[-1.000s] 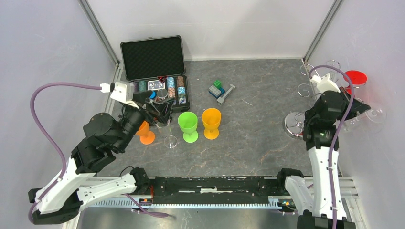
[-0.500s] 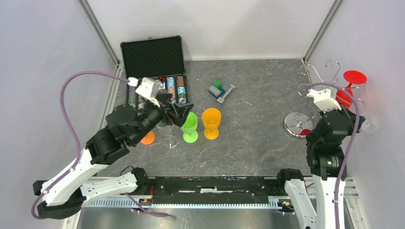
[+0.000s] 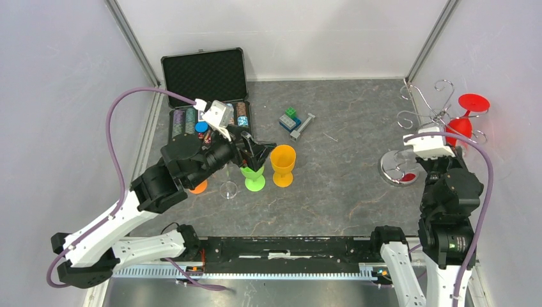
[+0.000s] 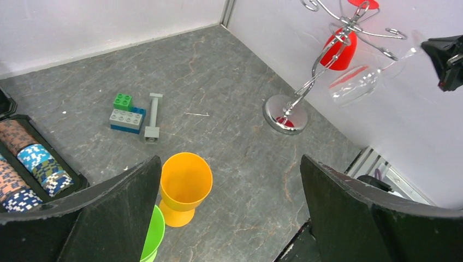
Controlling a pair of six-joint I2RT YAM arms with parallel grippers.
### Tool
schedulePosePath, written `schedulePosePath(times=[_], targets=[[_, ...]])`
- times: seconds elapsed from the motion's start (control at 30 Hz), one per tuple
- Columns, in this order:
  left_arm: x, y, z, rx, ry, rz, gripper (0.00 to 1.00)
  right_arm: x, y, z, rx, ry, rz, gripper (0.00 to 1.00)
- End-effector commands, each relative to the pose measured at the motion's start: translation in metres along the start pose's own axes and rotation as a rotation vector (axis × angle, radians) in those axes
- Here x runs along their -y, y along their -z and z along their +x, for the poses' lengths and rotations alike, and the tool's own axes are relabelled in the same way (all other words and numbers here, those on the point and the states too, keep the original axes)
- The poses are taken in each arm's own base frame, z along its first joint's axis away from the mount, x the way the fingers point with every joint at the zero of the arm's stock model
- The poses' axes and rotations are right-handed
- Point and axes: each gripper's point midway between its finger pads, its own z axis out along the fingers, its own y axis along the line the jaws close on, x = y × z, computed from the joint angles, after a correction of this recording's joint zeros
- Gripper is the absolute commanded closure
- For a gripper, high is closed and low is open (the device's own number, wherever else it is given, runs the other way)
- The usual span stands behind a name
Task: Take the wine glass off the wine glass rack
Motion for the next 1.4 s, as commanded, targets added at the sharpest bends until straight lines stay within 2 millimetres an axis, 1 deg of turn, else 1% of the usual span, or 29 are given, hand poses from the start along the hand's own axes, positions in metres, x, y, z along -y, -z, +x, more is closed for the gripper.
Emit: schedulePosePath(times=[0.0, 0.17, 0.4, 0.57, 0.77, 0.87, 1.07, 1.23, 1.37], targets=[[0.01, -0.001, -0.011, 0.047, 0.053, 0.044, 0.0, -0.011, 0.013, -0.053, 0.267, -0.13, -0.137, 1.0], [0.013, -0.006, -0.004, 0.039, 0.068, 0.057, 0.0, -0.029, 0.014, -0.069, 0.353, -0.165, -0.226, 1.0], [0.019, -0.018, 0.012, -0.005, 0.103, 0.08, 0.0, -0.055, 0.018, -0.089, 0.463, -0.213, -0.353, 1.0], [0.024, -0.028, 0.026, -0.043, 0.127, 0.098, 0.0, -0.075, 0.029, -0.102, 0.548, -0.227, -0.459, 1.0], [0.025, -0.035, 0.035, -0.071, 0.137, 0.095, 0.0, -0.096, 0.04, -0.109, 0.618, -0.246, -0.564, 1.0], [0.026, -0.037, 0.042, -0.089, 0.156, 0.099, 0.0, -0.101, 0.045, -0.113, 0.65, -0.26, -0.596, 1.0], [0.032, -0.042, 0.056, -0.136, 0.209, 0.118, 0.0, -0.097, 0.05, -0.125, 0.703, -0.285, -0.609, 1.0], [0.037, -0.044, 0.06, -0.149, 0.235, 0.136, 0.0, -0.091, 0.067, -0.146, 0.818, -0.349, -0.643, 1.0], [0.047, -0.047, 0.061, -0.151, 0.276, 0.187, 0.0, -0.081, 0.078, -0.165, 0.928, -0.48, -0.644, 1.0]])
